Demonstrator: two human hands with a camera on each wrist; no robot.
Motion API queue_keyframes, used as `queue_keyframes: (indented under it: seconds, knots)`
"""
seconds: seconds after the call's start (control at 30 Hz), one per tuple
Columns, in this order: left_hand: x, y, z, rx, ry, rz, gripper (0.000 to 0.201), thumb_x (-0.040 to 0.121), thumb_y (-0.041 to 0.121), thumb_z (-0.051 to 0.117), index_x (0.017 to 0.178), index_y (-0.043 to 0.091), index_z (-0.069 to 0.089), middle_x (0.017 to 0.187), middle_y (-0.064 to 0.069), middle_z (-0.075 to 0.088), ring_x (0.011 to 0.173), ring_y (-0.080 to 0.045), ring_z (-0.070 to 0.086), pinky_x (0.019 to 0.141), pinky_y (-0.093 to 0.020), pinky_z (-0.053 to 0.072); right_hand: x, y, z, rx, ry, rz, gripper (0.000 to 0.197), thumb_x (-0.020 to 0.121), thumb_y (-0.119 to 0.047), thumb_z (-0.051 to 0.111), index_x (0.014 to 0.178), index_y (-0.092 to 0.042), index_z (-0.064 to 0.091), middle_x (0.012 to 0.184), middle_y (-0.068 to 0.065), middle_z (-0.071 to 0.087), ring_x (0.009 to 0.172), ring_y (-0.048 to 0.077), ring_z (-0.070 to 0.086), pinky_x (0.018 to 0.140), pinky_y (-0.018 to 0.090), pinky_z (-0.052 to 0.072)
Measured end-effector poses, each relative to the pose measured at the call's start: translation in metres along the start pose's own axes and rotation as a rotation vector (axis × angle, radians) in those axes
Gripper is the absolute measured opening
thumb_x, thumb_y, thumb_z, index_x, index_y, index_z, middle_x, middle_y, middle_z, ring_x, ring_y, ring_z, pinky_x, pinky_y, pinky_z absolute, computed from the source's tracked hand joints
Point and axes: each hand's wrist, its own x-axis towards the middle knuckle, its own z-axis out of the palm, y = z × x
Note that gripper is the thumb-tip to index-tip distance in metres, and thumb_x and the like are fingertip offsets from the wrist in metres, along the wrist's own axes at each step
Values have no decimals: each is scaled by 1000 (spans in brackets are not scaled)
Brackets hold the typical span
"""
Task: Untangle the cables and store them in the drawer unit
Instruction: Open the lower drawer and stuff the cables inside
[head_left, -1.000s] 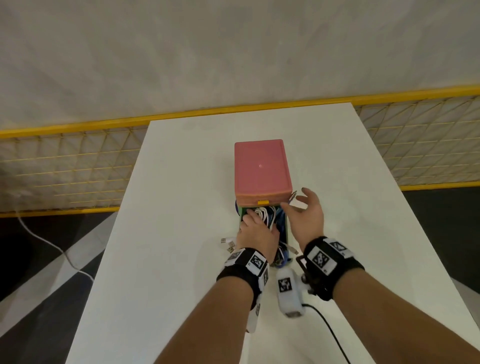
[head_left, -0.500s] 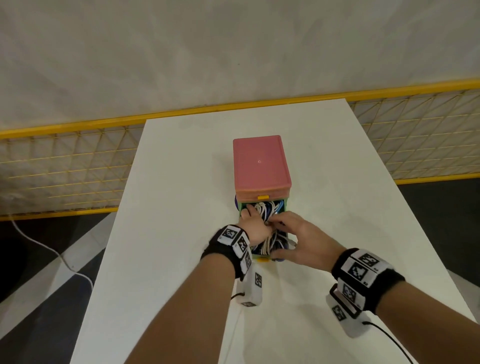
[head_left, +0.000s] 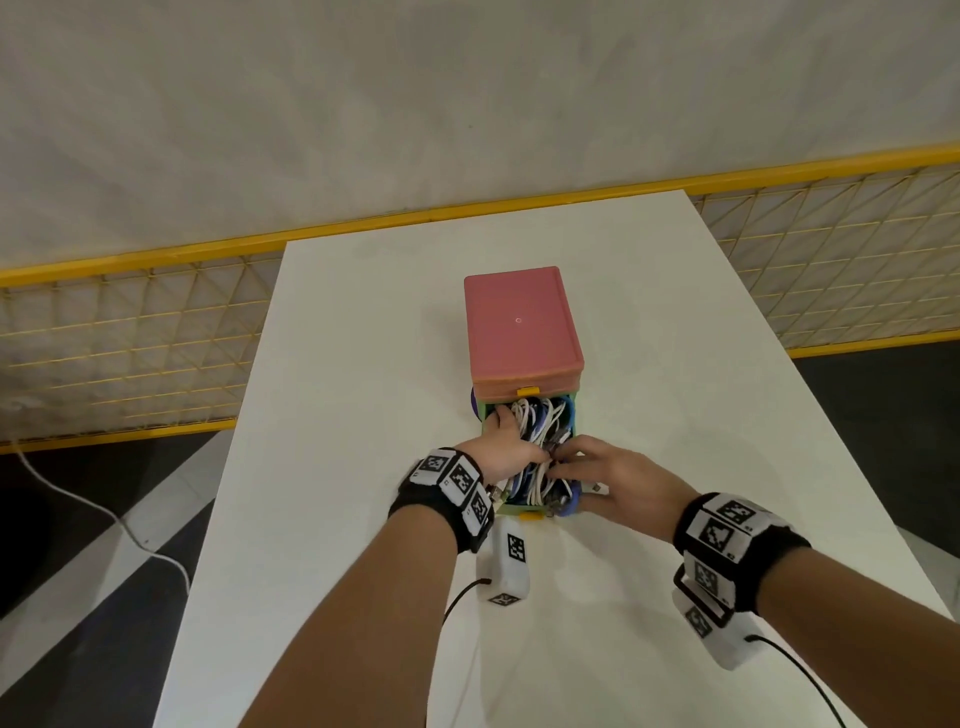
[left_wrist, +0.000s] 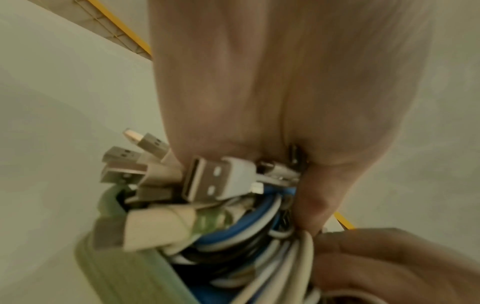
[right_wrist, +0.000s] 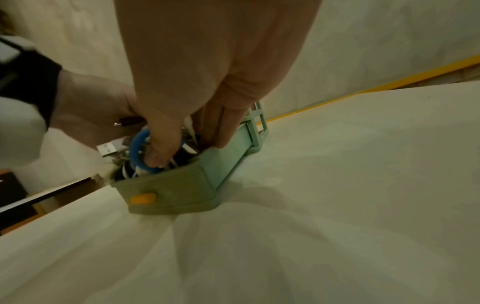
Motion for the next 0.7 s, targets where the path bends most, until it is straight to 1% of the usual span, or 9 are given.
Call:
queue_keyframes:
  seconds: [0.13, 0.2, 0.3, 0.4, 0.43, 0.5, 0.53, 0.63, 0.7]
  knots:
    - [-5, 6, 10, -24, 45, -5, 106, 87, 58, 54, 154, 16, -17, 163, -3, -7, 150, -24, 9, 119, -40, 22, 4, -8, -1, -100, 17, 43, 36, 93, -13, 55, 128, -18, 59, 138, -3, 48, 115, 16, 55, 90, 18, 40]
    - [-11, 13, 12, -17, 73, -22, 102, 89, 72, 39, 154, 15, -16, 164, -5, -5, 151, -24, 8, 119, -40, 20, 11, -13, 2, -154, 55, 85, 36, 94, -12, 50, 128, -20, 58, 136, -5, 49, 109, 19, 59, 87, 24, 47]
    - [-15, 21, 10, -65, 60, -60, 98, 89, 77, 19, 154, 11, -13, 164, -7, -9, 152, -24, 1, 120, -42, 7, 24, -23, 12, -270, 58, 178, 38, 91, -6, 48, 126, -19, 55, 126, 1, 54, 101, 27, 61, 80, 35, 49]
    - [-17, 29, 16, -44, 121, -97, 98, 91, 75, 21, 155, 8, -10, 164, -11, -6, 151, -27, 2, 121, -43, 6, 29, -31, 21, -358, 15, 205, 50, 88, 0, 48, 137, -10, 46, 136, 10, 51, 114, 29, 56, 102, 34, 38]
    - [-17, 31, 20, 8, 156, -110, 96, 93, 72, 24, 155, 7, -10, 164, -12, -4, 151, -28, 5, 120, -42, 9, 27, -34, 23, -398, 28, 158, 51, 83, -1, 56, 133, -7, 52, 132, 14, 56, 113, 27, 59, 106, 34, 37]
    - [-12, 35, 32, 106, 257, -139, 93, 96, 64, 32, 154, 4, -8, 163, -13, 2, 148, -30, 12, 119, -41, 15, 22, -32, 25, -473, 38, 115, 47, 55, -10, 79, 102, -12, 73, 101, 10, 73, 91, 18, 69, 94, 32, 50]
    - [-9, 36, 37, 154, 315, -159, 91, 97, 60, 35, 154, 2, -6, 162, -14, 6, 147, -30, 16, 117, -39, 19, 19, -29, 28, -494, 43, 122, 44, 48, -15, 80, 92, -17, 75, 90, 4, 74, 84, 14, 69, 88, 30, 53]
    - [2, 35, 47, 308, 444, -173, 83, 100, 55, 35, 151, -3, 5, 156, -16, 20, 141, -28, 27, 112, -35, 28, 6, -27, 32, -326, 71, 91, 36, 76, -25, 57, 111, -19, 65, 107, 2, 69, 99, 17, 63, 101, 30, 45]
    - [8, 35, 49, 390, 502, -155, 75, 101, 53, 33, 148, -3, 17, 149, -16, 30, 135, -28, 34, 107, -33, 31, 2, -25, 33, -300, 74, 76, 42, 89, -30, 39, 125, -17, 56, 121, 5, 63, 110, 20, 59, 108, 35, 39]
